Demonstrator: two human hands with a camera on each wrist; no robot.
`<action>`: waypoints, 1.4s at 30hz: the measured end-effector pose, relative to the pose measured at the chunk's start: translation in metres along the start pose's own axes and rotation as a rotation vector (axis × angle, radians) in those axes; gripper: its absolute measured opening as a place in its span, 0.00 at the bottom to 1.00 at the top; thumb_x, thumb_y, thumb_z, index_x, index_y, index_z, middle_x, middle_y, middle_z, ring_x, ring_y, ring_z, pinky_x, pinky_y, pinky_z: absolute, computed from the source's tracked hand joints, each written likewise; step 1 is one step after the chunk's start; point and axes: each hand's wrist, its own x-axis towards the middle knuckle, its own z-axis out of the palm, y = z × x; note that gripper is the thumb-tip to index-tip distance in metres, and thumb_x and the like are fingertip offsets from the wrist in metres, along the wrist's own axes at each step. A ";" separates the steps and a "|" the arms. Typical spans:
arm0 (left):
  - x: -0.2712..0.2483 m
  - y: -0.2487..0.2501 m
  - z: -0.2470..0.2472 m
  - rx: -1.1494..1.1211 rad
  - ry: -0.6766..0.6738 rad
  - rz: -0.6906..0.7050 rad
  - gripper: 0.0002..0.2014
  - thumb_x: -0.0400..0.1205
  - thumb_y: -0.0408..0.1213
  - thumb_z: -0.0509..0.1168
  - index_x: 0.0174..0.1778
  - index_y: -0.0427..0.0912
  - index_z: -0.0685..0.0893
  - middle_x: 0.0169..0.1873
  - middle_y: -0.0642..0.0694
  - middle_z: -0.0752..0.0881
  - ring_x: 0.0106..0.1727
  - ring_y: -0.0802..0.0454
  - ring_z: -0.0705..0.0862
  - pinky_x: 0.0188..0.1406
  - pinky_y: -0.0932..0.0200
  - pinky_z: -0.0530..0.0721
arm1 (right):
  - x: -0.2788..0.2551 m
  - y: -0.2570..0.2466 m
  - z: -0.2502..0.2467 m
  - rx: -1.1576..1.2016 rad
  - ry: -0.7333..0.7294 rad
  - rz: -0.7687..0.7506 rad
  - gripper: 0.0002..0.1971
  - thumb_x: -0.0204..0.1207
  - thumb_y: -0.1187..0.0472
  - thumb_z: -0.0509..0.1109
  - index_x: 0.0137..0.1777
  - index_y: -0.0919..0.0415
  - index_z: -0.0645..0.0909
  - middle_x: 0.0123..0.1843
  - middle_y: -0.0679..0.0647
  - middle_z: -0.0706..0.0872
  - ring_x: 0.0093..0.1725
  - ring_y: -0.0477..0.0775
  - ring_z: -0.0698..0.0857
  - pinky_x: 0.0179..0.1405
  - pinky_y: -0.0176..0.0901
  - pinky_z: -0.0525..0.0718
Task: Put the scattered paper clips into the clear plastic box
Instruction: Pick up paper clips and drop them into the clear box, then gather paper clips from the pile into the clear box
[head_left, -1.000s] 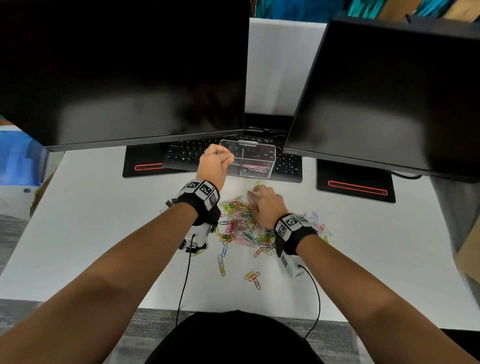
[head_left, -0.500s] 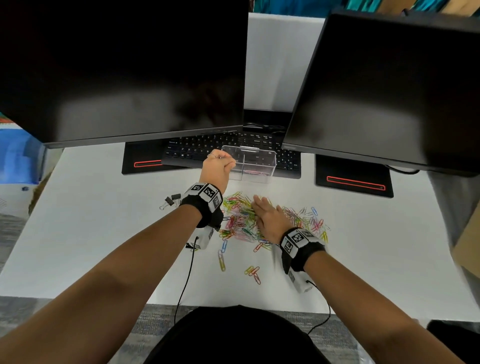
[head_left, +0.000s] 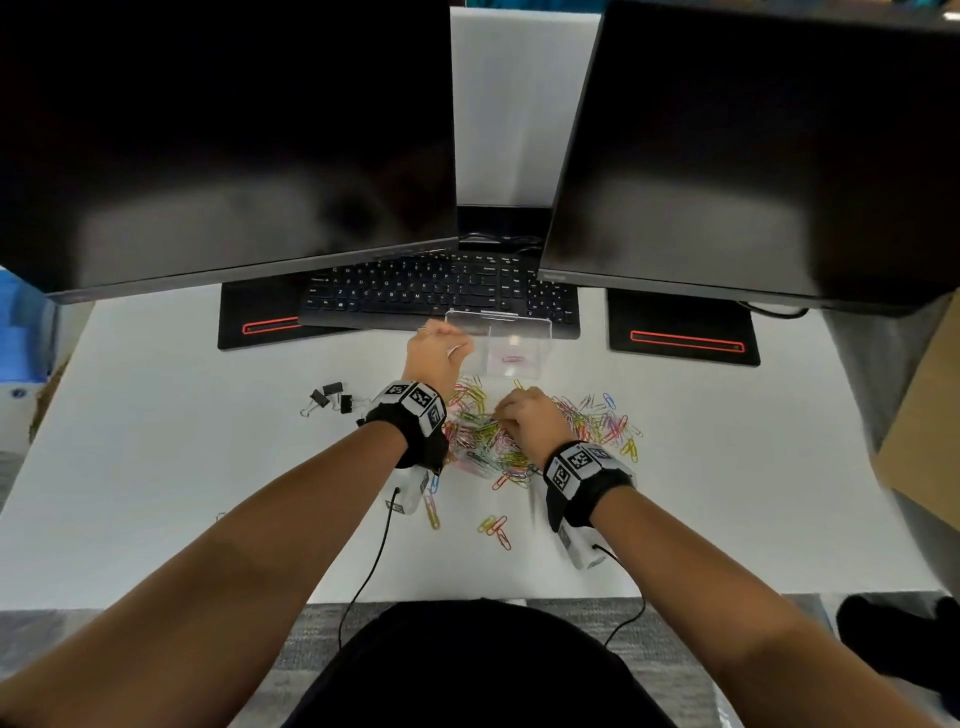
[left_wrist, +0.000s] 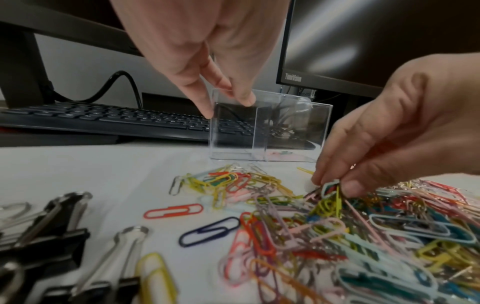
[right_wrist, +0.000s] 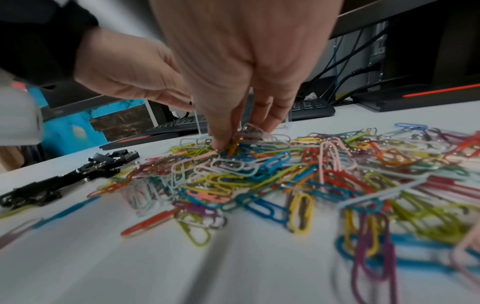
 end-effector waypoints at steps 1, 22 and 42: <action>-0.001 -0.001 0.000 -0.010 0.000 -0.004 0.10 0.82 0.34 0.66 0.54 0.36 0.89 0.58 0.40 0.82 0.60 0.46 0.81 0.56 0.74 0.64 | 0.000 0.000 -0.001 0.017 0.014 0.007 0.11 0.72 0.72 0.68 0.48 0.64 0.91 0.51 0.57 0.90 0.52 0.62 0.83 0.54 0.50 0.81; -0.033 -0.027 -0.024 -0.002 -0.038 0.006 0.17 0.79 0.30 0.64 0.64 0.44 0.83 0.63 0.45 0.78 0.63 0.47 0.79 0.69 0.55 0.75 | 0.042 -0.010 -0.067 0.230 0.276 0.256 0.13 0.79 0.65 0.67 0.62 0.65 0.84 0.60 0.62 0.84 0.51 0.59 0.87 0.58 0.44 0.80; -0.064 -0.035 0.017 0.334 -0.507 -0.097 0.31 0.87 0.36 0.50 0.83 0.37 0.44 0.84 0.41 0.43 0.85 0.42 0.43 0.84 0.51 0.49 | -0.056 0.061 -0.015 0.003 -0.078 0.573 0.29 0.85 0.44 0.48 0.84 0.51 0.52 0.86 0.54 0.42 0.85 0.62 0.41 0.79 0.71 0.47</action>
